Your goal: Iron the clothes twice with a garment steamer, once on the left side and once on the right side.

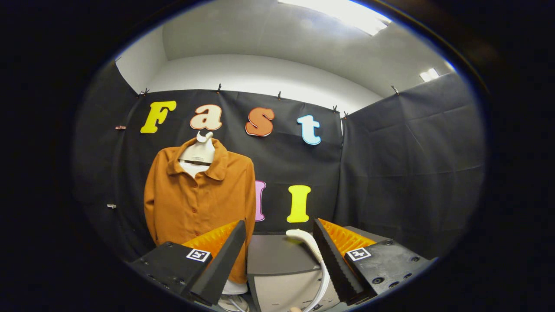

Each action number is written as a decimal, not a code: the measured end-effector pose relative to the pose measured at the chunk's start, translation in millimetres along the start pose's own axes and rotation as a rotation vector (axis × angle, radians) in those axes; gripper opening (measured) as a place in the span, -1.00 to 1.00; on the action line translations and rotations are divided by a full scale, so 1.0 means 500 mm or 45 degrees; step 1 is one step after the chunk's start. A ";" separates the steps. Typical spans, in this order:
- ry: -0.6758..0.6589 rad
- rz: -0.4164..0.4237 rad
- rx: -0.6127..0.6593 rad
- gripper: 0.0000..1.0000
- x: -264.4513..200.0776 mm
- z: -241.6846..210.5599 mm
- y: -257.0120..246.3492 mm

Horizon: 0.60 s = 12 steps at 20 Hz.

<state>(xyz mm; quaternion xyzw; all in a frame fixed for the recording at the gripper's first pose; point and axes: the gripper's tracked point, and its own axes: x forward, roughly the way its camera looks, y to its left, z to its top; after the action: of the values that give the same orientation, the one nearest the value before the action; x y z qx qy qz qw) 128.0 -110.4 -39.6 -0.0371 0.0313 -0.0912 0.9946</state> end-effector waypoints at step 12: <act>0.322 0.202 0.088 0.96 0.366 -0.194 -0.153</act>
<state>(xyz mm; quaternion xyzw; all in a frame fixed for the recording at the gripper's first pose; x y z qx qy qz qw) 287.4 -225.5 -140.5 0.0117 0.1561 -0.0171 0.9875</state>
